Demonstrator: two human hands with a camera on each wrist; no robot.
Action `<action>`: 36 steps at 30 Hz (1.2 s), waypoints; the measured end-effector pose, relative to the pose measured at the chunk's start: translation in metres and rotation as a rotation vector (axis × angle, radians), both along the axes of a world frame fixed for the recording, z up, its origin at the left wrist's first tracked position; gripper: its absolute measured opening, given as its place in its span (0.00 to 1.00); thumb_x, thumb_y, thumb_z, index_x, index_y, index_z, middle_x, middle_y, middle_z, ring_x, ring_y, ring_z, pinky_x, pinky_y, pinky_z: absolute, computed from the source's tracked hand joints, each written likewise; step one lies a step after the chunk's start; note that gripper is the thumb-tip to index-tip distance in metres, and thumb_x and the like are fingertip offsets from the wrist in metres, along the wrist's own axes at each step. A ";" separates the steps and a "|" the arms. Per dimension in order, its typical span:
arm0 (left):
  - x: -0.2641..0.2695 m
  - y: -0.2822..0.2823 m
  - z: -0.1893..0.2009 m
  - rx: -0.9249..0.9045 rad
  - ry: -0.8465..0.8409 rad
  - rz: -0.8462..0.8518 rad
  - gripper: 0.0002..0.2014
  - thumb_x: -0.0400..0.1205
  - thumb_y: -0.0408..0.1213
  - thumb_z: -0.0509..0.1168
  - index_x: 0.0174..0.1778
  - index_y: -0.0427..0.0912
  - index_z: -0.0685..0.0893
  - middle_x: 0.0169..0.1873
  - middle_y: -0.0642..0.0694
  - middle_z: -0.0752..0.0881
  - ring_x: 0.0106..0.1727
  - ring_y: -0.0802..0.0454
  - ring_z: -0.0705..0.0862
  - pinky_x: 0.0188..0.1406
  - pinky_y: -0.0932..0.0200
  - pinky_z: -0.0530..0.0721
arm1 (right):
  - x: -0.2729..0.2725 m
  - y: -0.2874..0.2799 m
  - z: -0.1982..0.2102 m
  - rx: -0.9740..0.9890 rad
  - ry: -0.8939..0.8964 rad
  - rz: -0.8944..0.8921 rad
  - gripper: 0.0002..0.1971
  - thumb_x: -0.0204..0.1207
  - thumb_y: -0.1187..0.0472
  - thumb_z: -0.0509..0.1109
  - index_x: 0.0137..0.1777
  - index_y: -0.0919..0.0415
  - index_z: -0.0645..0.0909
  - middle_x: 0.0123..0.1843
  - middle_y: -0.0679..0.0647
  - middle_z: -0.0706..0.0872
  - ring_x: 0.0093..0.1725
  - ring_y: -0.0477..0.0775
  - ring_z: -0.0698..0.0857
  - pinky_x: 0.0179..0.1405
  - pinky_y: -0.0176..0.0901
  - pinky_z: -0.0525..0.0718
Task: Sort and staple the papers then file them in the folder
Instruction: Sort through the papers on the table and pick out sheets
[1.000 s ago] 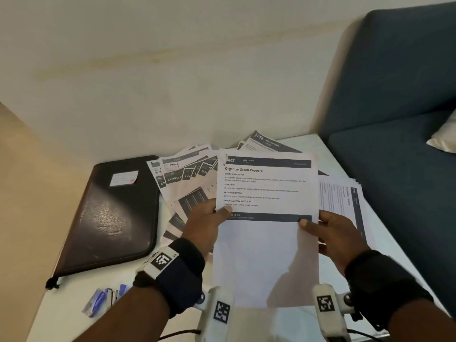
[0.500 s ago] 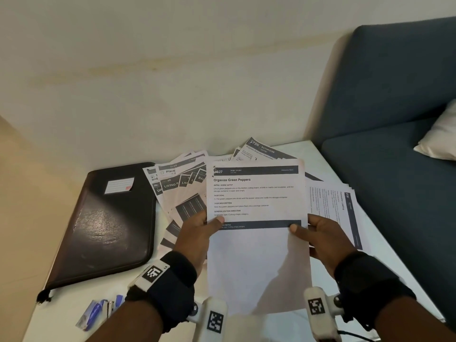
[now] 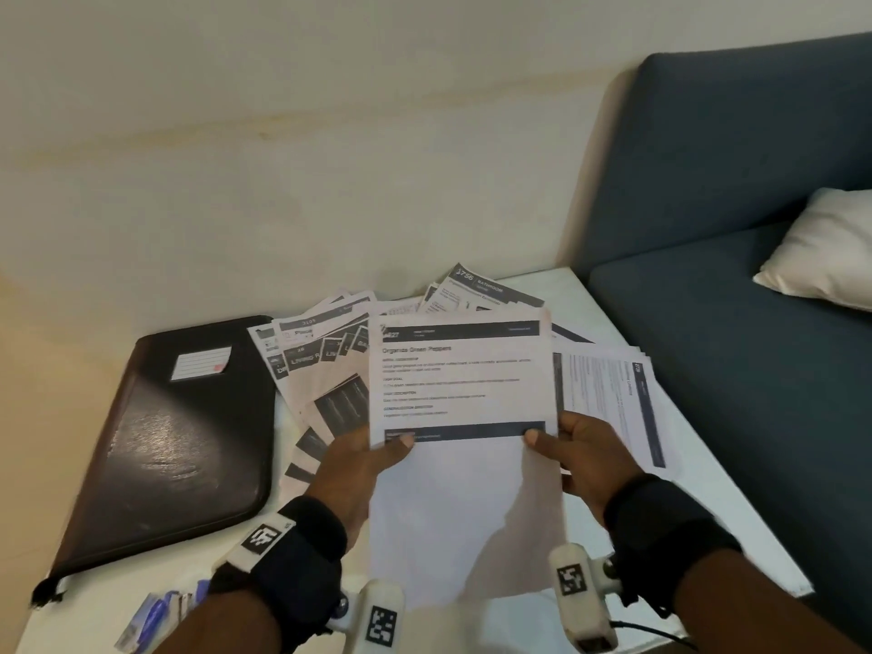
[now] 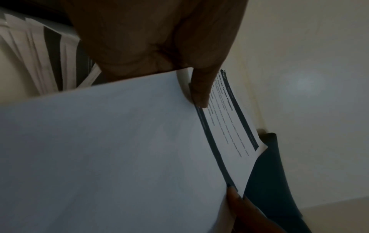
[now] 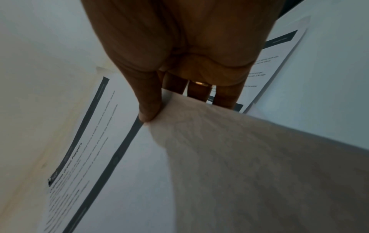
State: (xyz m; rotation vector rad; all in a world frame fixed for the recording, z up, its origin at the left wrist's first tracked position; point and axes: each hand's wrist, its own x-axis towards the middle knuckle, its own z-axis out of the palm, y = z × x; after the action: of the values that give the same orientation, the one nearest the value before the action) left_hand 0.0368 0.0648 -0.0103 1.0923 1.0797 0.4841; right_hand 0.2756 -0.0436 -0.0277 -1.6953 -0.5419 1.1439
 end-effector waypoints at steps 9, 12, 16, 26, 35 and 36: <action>-0.022 0.030 -0.040 0.293 0.290 0.137 0.07 0.80 0.32 0.71 0.52 0.44 0.91 0.54 0.44 0.90 0.58 0.37 0.85 0.68 0.36 0.79 | 0.013 0.008 -0.051 -0.483 -0.798 0.382 0.30 0.84 0.43 0.58 0.83 0.52 0.61 0.84 0.54 0.63 0.83 0.60 0.62 0.79 0.56 0.66; -0.030 0.041 -0.047 0.315 0.321 0.148 0.12 0.83 0.29 0.68 0.61 0.39 0.87 0.59 0.41 0.88 0.62 0.37 0.83 0.72 0.37 0.75 | 0.019 0.001 -0.072 -0.583 -0.899 0.674 0.35 0.83 0.44 0.59 0.85 0.51 0.49 0.87 0.49 0.47 0.85 0.57 0.52 0.79 0.64 0.62; -0.036 0.049 -0.053 0.303 0.333 0.179 0.12 0.82 0.27 0.67 0.61 0.38 0.87 0.58 0.40 0.88 0.61 0.37 0.83 0.72 0.36 0.75 | 0.025 -0.008 -0.069 -0.561 -1.038 0.730 0.22 0.84 0.50 0.58 0.76 0.55 0.70 0.78 0.56 0.71 0.75 0.61 0.71 0.71 0.56 0.72; -0.043 0.044 -0.052 0.335 0.427 0.070 0.09 0.84 0.31 0.67 0.59 0.41 0.88 0.54 0.43 0.89 0.59 0.38 0.83 0.68 0.37 0.78 | 0.050 -0.031 -0.052 -0.618 -0.958 0.390 0.18 0.78 0.41 0.65 0.37 0.55 0.79 0.42 0.53 0.87 0.49 0.58 0.86 0.45 0.43 0.81; -0.027 0.028 -0.053 0.402 0.484 -0.133 0.09 0.82 0.27 0.68 0.55 0.41 0.88 0.50 0.50 0.90 0.52 0.46 0.87 0.56 0.45 0.85 | 0.039 -0.037 -0.072 -0.820 -0.657 0.094 0.42 0.62 0.35 0.80 0.66 0.62 0.71 0.63 0.58 0.83 0.62 0.62 0.83 0.54 0.47 0.80; -0.025 0.027 -0.054 0.403 0.493 -0.148 0.09 0.82 0.28 0.68 0.55 0.41 0.88 0.50 0.49 0.90 0.52 0.46 0.87 0.56 0.44 0.85 | 0.036 -0.036 -0.074 -0.820 -0.646 0.089 0.44 0.61 0.37 0.82 0.68 0.63 0.68 0.64 0.60 0.81 0.64 0.63 0.82 0.58 0.49 0.81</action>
State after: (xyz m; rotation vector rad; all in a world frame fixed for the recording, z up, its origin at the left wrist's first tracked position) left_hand 0.0115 0.0919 -0.0642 1.6945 1.3485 0.3255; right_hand 0.3114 -0.0797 -0.1017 -2.8180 -0.5743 0.9086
